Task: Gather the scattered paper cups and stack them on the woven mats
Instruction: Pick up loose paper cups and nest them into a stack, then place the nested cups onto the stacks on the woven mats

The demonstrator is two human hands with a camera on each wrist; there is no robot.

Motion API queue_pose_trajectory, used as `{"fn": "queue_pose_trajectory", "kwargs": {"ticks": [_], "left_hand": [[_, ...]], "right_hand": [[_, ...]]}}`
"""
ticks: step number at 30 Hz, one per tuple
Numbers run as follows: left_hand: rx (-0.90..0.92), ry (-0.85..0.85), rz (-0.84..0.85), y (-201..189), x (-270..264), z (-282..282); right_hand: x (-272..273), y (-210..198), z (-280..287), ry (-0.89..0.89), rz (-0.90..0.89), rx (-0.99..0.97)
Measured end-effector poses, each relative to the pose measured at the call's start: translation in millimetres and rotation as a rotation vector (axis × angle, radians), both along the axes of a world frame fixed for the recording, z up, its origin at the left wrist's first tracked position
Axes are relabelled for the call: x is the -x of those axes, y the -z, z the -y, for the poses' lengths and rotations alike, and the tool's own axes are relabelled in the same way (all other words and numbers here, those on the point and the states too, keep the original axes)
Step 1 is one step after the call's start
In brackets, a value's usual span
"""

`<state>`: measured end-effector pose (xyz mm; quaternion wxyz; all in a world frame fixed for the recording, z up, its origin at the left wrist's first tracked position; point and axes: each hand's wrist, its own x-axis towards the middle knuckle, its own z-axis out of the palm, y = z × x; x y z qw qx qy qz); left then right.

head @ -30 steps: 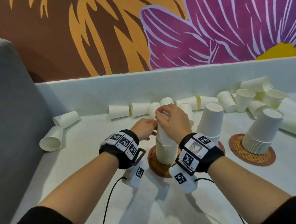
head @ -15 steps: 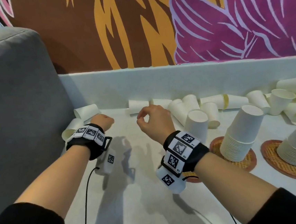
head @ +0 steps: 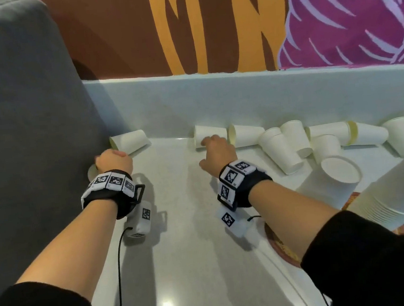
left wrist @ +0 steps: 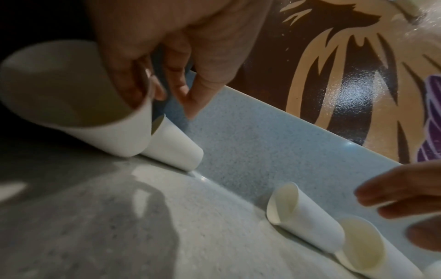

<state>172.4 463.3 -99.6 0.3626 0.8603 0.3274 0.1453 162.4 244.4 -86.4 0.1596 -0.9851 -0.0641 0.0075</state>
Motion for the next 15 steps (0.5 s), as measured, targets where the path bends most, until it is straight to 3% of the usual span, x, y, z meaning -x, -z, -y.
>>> {"fn": "queue_pose_trajectory", "kwargs": {"ticks": [8,15], "left_hand": [[0.097,0.159,0.198,-13,-10,30],[0.100,0.324,0.277,-16,-24,49]], "right_hand": [[-71,2,6,0.073,-0.025,0.072],[-91,32,10,0.061,-0.062,0.160]]}}
